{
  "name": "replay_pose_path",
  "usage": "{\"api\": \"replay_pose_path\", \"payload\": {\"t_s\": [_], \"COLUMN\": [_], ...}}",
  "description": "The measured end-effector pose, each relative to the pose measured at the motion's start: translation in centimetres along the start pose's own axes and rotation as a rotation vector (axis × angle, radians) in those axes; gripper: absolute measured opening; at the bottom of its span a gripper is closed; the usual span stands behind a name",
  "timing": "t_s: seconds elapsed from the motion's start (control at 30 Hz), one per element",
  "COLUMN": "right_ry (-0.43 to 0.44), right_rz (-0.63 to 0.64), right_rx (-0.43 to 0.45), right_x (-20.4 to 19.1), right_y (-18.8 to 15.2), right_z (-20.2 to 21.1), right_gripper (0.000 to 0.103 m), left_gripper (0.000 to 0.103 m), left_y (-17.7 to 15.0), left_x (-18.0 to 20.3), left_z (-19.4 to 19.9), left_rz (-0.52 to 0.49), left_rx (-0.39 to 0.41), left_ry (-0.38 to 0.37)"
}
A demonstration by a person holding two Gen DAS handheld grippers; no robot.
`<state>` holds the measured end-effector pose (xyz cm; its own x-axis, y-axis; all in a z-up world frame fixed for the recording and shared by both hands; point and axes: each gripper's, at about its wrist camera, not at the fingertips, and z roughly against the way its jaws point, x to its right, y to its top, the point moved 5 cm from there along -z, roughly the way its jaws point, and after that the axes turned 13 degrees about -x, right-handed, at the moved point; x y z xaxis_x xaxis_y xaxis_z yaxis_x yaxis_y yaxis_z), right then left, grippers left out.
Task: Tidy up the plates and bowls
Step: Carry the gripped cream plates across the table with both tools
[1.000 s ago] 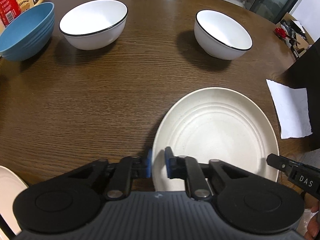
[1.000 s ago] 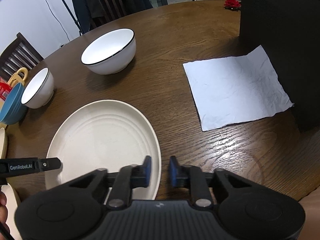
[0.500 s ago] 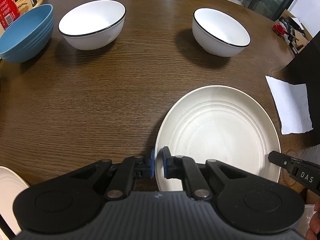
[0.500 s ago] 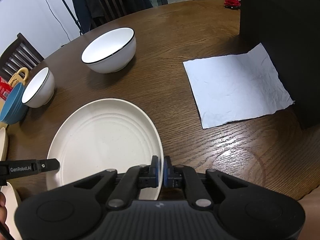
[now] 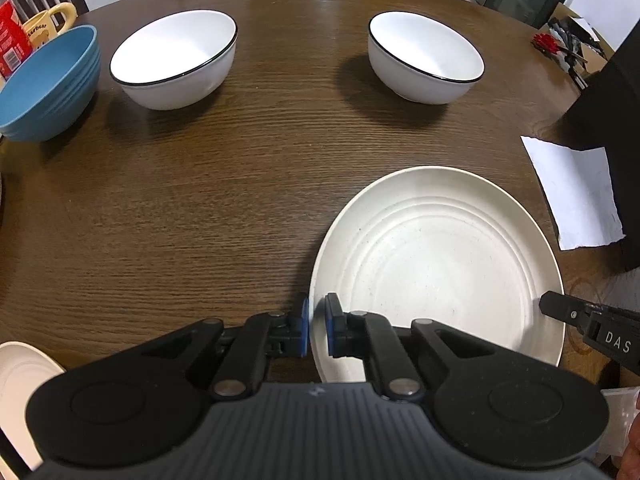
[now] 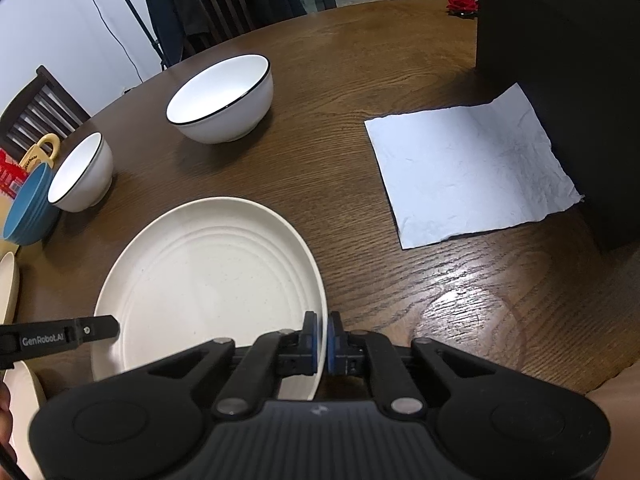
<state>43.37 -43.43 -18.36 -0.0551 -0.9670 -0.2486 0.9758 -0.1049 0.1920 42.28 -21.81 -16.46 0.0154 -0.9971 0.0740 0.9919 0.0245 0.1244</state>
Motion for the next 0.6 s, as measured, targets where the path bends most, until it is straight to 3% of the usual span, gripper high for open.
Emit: {"api": "replay_pose_path", "payload": {"t_s": [0.6], "right_ry": [-0.004], "right_rz": [0.014], "right_rx": [0.027], "right_x": [-0.3], "right_y": [-0.6], "right_z": [1.4], "right_gripper": [0.005], "left_gripper": [0.009], "left_y": [-0.9], "left_x": [-0.1], "left_z": [1.1], "left_rz": [-0.024], "left_rx": [0.015], "left_ry": [-0.003]}}
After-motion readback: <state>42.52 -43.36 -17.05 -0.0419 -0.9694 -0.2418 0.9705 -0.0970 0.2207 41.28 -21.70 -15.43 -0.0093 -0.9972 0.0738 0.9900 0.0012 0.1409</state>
